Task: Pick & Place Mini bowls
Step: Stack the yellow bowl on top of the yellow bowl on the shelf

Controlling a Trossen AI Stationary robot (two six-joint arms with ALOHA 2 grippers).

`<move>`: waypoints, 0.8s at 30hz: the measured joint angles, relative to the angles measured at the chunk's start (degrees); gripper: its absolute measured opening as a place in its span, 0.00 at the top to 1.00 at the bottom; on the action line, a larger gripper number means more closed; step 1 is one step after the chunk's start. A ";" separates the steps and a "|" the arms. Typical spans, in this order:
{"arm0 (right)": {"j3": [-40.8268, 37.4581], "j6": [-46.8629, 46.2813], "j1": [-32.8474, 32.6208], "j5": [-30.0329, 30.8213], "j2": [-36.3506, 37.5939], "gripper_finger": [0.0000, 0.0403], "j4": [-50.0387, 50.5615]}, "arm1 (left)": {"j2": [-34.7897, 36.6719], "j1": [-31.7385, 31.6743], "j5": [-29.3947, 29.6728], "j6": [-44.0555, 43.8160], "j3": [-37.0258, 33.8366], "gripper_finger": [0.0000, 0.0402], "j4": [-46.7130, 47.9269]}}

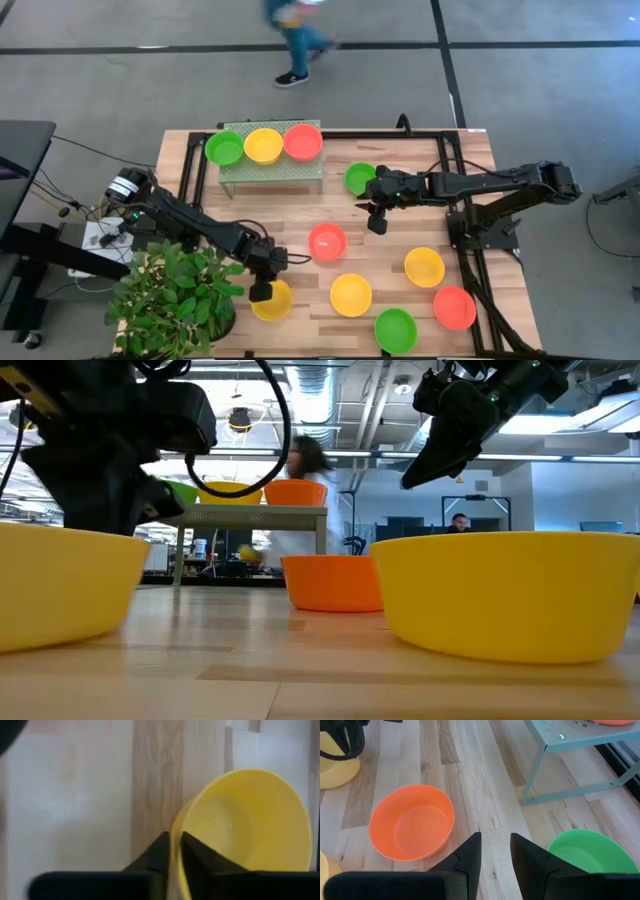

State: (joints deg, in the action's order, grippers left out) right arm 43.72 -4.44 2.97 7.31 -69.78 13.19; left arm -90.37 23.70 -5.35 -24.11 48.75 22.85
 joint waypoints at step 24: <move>0.00 0.01 0.01 0.00 0.00 0.76 -0.42 | 34.92 -20.88 33.28 7.39 6.17 0.98 4.05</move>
State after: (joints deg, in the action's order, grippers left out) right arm 43.72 -4.43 2.98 7.31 -69.78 12.78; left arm -55.44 2.82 27.93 -16.72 54.92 26.90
